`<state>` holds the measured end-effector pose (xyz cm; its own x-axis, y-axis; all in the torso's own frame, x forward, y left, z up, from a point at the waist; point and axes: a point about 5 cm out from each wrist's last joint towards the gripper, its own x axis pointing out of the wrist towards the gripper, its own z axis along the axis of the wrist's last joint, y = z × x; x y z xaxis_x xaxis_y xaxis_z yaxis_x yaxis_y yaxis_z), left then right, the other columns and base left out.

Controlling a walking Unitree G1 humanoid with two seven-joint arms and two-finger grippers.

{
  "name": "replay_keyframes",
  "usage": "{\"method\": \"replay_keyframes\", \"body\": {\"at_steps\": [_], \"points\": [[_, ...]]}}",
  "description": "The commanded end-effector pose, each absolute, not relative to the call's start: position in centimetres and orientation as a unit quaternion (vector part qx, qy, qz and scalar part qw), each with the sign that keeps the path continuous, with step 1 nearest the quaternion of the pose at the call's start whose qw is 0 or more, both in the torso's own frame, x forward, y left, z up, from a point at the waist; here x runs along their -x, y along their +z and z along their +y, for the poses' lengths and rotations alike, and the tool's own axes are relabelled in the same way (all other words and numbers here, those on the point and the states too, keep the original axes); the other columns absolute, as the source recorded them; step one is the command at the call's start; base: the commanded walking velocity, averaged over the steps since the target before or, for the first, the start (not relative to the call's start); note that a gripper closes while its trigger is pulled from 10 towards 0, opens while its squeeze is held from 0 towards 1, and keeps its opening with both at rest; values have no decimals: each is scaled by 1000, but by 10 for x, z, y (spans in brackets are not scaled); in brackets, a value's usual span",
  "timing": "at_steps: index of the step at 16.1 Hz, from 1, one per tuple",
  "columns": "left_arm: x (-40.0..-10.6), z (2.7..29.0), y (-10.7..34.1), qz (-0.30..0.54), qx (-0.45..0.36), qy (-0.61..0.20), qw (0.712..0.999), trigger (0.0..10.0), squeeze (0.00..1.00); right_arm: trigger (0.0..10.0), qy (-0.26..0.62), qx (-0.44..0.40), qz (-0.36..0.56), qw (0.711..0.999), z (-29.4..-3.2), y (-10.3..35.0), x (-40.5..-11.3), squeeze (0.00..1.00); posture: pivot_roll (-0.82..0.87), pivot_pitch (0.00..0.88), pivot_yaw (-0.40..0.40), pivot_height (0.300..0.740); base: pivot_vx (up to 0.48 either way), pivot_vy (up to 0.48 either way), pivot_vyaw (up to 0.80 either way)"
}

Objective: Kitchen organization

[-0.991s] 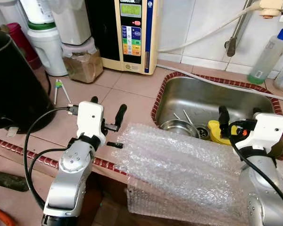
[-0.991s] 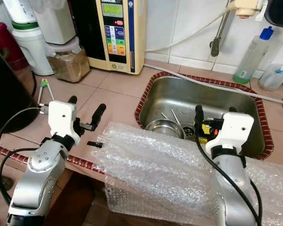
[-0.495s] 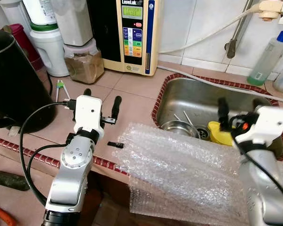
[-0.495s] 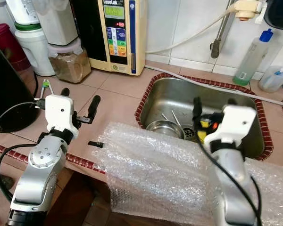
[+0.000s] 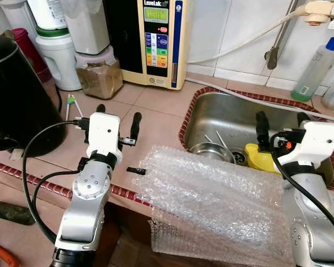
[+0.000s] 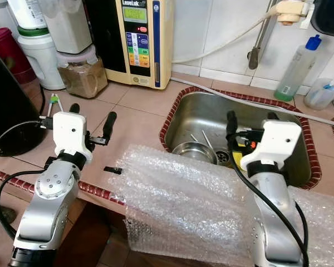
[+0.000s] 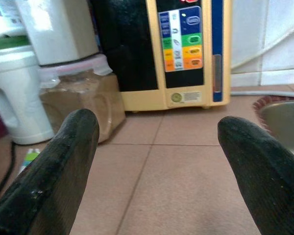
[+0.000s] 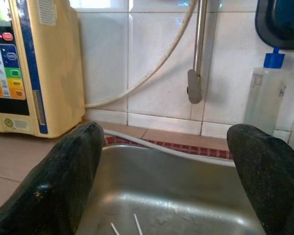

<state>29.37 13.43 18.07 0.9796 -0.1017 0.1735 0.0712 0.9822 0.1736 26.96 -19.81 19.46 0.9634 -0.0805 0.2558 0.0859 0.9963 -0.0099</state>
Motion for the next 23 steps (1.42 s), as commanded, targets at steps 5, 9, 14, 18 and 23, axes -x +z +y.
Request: {"method": "replay_keyframes", "body": {"at_steps": [5, 9, 14, 18, 23], "points": [[-297, 130, 182, -94, -89, -44, 991, 10000, 0, 10000, -48, 10, -131, 990, -201, 197, -270, 0, 14, 40, 9, 740, -96, 0, 0], [-298, 129, 183, -97, -88, -43, 990, 10000, 0, 10000, -53, 10, -131, 990, -203, 197, -271, 0, 10, 35, 11, 740, -276, 0, 0], [-299, 129, 184, -98, -90, -45, 990, 10000, 0, 10000, -56, 6, -127, 990, -202, 194, -272, 0, 12, 38, 15, 740, -322, 0, 0], [-300, 128, 184, -97, -92, -47, 990, 10000, 0, 10000, -59, 3, -128, 990, -201, 195, -273, 0, 11, 40, 19, 740, -325, 0, 0], [-299, 126, 183, -97, -92, -54, 990, 10000, 0, 10000, -60, 3, -130, 990, -201, 195, -273, 0, 10, 43, 19, 740, -313, 0, 0]]}}
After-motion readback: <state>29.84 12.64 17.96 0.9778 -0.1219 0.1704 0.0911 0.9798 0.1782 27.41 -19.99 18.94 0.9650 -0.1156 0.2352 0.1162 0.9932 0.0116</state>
